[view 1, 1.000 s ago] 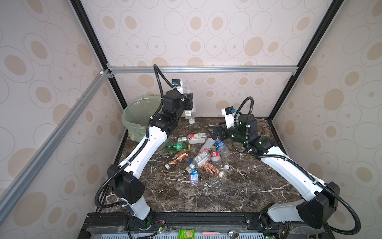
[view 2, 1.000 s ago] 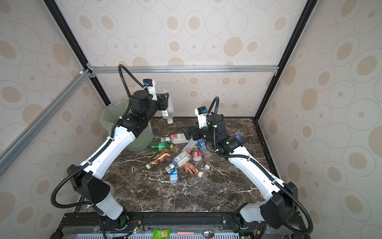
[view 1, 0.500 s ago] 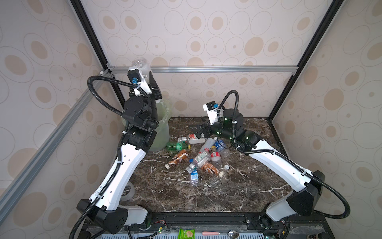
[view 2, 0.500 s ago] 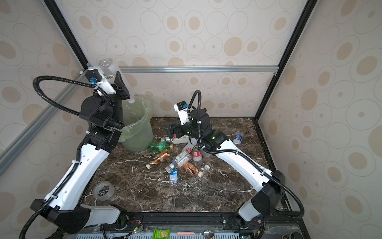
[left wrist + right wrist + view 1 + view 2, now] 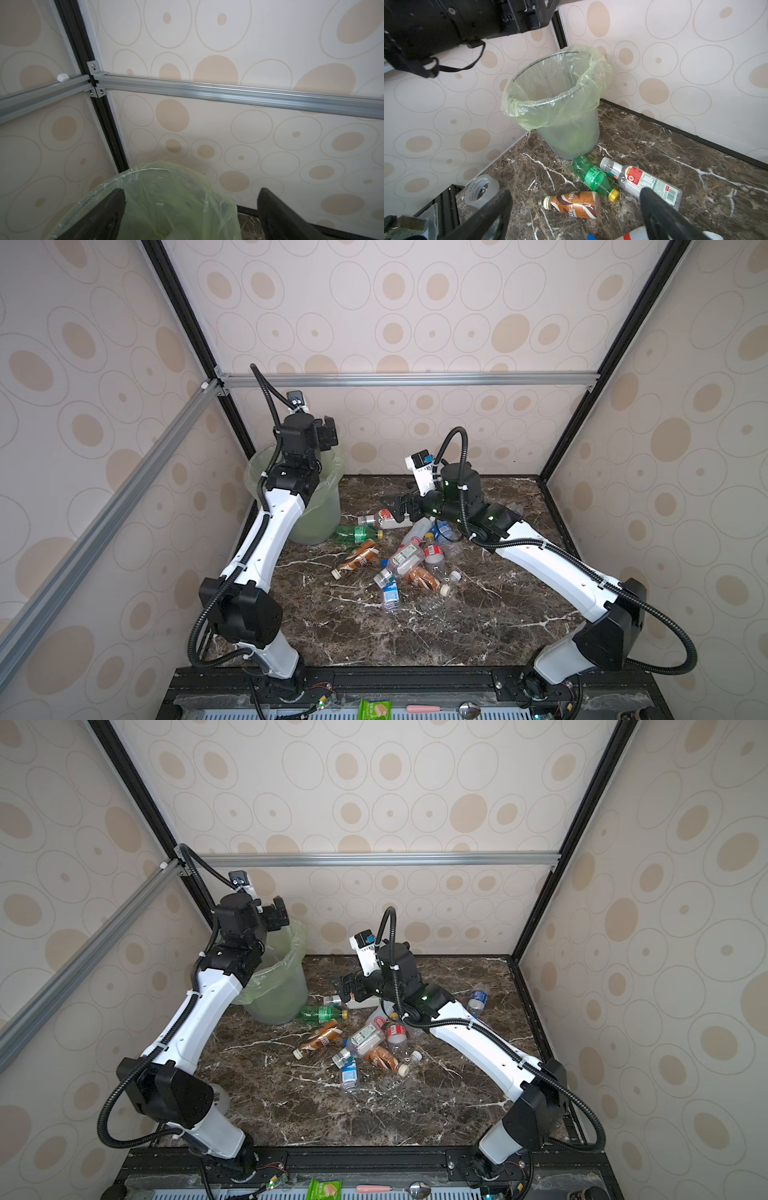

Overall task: Throw the plastic bottles in the bin
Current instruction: Throw the plastic bottle into the trash bin, then pick up the plastic bottle from the top-right of the table.

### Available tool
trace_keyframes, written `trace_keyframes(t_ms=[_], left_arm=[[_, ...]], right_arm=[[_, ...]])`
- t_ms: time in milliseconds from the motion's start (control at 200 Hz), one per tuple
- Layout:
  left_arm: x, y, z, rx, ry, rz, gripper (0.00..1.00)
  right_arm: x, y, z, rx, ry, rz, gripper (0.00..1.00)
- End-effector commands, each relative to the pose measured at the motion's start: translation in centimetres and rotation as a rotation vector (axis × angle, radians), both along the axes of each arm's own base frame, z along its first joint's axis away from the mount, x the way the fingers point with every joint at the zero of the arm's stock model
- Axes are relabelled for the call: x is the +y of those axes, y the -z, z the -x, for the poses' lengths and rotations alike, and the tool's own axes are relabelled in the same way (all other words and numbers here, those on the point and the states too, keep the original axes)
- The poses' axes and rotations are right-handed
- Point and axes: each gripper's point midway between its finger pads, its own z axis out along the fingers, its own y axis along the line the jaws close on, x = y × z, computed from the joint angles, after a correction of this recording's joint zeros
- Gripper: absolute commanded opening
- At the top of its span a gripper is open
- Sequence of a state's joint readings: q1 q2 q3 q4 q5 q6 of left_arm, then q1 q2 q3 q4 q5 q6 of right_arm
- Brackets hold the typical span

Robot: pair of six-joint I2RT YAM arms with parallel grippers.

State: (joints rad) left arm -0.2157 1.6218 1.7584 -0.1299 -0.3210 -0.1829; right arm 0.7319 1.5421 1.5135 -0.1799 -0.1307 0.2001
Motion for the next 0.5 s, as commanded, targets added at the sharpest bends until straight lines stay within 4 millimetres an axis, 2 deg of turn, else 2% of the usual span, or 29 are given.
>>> trace_keyframes(t_ms=[0, 115, 230, 350, 495], left_arm=[[-1.4, -6.2, 3.3, -0.121, 0.083, 0.076, 0.99], [-4.7, -5.7, 3.3, -0.098, 0.153, 0.052, 0.99], [-9.3, -4.6, 3.4, -0.078, 0.250, 0.043, 0.99], [-15.2, -2.6, 3.7, -0.045, 0.368, 0.031, 0.99], [-23.0, 1.6, 3.7, 0.037, 0.523, 0.021, 0.99]], right_arm=[[-1.7, -0.3, -0.2, -0.020, 0.071, 0.046, 0.98], [-4.1, 0.4, -1.4, 0.008, 0.174, 0.091, 1.00], [-8.4, 2.0, -3.2, 0.085, 0.317, 0.104, 1.00], [-14.7, 4.5, -5.0, 0.159, 0.525, 0.148, 1.00], [-23.6, 8.9, -6.2, 0.307, 0.794, 0.176, 1.00]])
